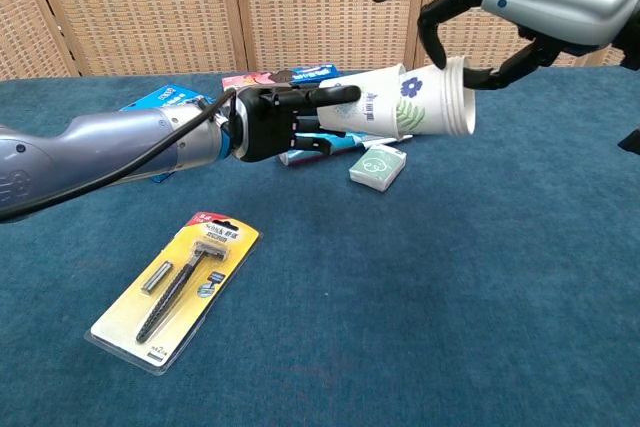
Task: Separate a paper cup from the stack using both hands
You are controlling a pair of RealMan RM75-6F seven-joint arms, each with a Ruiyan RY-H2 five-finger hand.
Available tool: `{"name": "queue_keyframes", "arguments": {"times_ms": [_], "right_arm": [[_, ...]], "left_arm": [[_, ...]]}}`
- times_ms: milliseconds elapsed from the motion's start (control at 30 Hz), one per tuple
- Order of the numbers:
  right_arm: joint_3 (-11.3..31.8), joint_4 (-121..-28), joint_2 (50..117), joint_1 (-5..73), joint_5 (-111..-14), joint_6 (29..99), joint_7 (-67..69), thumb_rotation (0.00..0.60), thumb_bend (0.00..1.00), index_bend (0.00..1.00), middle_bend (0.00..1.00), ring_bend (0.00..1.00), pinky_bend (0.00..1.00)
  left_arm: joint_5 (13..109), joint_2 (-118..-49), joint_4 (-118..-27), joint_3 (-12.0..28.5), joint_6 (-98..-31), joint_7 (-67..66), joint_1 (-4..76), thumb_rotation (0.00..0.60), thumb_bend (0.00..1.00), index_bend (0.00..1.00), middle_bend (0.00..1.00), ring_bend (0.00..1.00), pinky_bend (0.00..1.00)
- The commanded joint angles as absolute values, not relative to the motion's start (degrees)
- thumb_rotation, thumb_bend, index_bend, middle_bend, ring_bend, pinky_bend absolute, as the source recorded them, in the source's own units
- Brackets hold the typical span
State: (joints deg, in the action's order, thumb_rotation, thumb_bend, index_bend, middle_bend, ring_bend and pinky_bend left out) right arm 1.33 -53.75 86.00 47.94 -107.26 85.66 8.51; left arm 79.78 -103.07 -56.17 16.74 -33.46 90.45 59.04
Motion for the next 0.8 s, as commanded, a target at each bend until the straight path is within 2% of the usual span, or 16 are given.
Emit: {"name": "queue_keyframes", "arguments": {"times_ms": [33,200,333,500,667,800], "right_arm": [[0.70,-53.96,84.13,46.50,-107.82,87.96,8.43,0.600,0.56,0.71,0.26,0.11,0.24],[-0.27,-54.42,81.35,44.32,-107.63,89.41,8.15,0.600,0.56,0.71,0.26,0.11,0.24],[-1.99,-53.64,78.71,42.15,-107.69,89.14,6.89,0.600,0.56,0.71,0.26,0.11,0.24],[-3.99,-53.82,75.80,41.80,-109.64,87.56,3.61,0.600,0.56,0.71,0.26,0.11,0.24],[-6.59,-55.37,72.43,43.13,-114.02,84.38,-3.48,0.600,0.56,0.71,0.27,0.11,0.24],[-7.88,-58.26,70.41,44.29,-115.94,80.94,-7.49,0.600,0.56,0.71,0.27,0.11,0.24]], "left_arm": [[79.75,-101.90,-56.08,16.36,-33.71,90.78,58.19,0.600,0.08,0.53,0.46,0.55,0.63],[80.71,-98.25,-56.85,15.36,-35.19,90.41,56.37,0.600,0.08,0.53,0.46,0.55,0.63],[84.72,-91.40,-58.04,12.61,-39.90,83.37,54.11,0.600,0.08,0.53,0.46,0.55,0.62],[88.29,-82.96,-61.42,9.43,-43.70,68.85,52.26,0.600,0.08,0.53,0.46,0.55,0.62],[87.51,-75.67,-65.00,8.06,-48.23,44.81,48.67,0.600,0.08,0.53,0.46,0.55,0.62],[85.21,-73.18,-68.58,7.61,-50.51,33.64,45.94,0.600,0.08,0.53,0.46,0.55,0.62]]}}
